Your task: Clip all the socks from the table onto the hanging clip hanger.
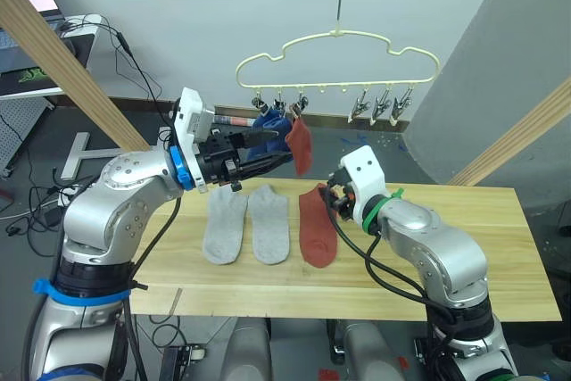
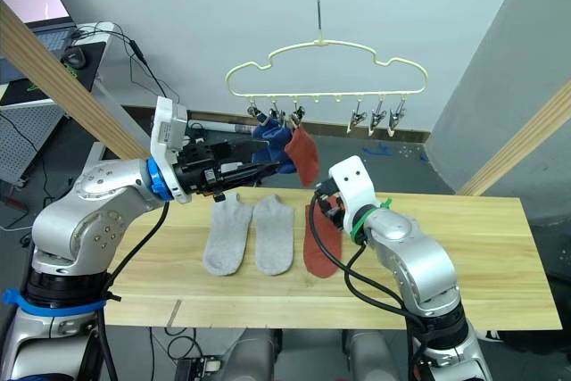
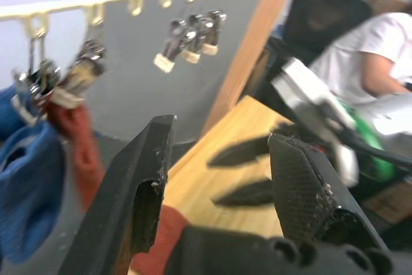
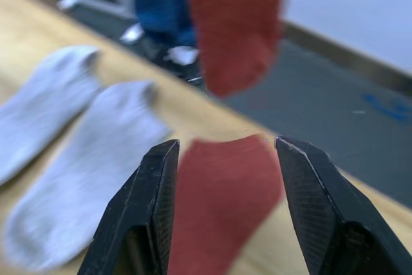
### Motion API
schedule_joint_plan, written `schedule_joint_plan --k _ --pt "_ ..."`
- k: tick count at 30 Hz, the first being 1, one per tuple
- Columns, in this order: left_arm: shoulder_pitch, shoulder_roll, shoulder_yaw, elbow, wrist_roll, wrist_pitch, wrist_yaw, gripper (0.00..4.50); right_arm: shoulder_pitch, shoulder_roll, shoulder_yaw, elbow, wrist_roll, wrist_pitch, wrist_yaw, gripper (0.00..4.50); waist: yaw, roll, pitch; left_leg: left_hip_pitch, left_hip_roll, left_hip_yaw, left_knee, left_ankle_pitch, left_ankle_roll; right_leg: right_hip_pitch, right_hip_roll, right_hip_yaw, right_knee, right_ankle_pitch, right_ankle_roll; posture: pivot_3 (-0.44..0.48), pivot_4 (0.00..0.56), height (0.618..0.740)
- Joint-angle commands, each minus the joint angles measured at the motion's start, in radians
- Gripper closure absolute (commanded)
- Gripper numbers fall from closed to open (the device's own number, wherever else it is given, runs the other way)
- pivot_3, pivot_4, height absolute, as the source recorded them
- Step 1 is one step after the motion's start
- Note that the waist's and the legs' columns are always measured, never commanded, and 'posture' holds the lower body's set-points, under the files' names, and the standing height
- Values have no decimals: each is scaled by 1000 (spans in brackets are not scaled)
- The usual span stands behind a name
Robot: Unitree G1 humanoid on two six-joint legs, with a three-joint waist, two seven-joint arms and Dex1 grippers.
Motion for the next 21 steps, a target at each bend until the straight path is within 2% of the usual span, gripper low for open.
schedule_joint_plan --k 1,9,14,17,20,21 --pt "-73 29 12 29 -16 -10 -90 1904 -78 41 -58 9 -36 -37 -74 2058 -1 0 0 0 0 0 0 0 0 0 0 0 0 0 0 119 197 740" --pt "-236 38 -13 183 23 0 -184 1904 -158 136 -77 50 -86 -83 -187 2058 -4 0 0 -2 0 0 0 0 1 -2 0 0 1 0 0 87 233 740" --pt "-288 60 -28 222 43 2 -249 1904 -169 197 -115 65 -108 -126 -259 2058 -4 0 0 -12 0 0 2 0 0 -13 0 0 7 0 0 80 249 740" --pt "-306 61 -29 233 56 1 -260 1904 -176 216 -130 66 -114 -130 -275 1503 -4 0 0 -14 0 0 2 1 1 -17 1 0 12 0 -1 81 257 740" --pt "-307 55 -25 235 66 -1 -254 1904 -188 220 -132 71 -117 -130 -280 482 -5 0 0 -13 0 -1 3 1 1 -17 1 0 14 0 -1 81 257 740" --pt "-304 52 -24 232 67 -1 -251 1904 -190 220 -133 71 -115 -128 -278 482 -6 0 0 -13 0 -1 4 2 2 -17 1 0 15 0 -1 85 257 740"
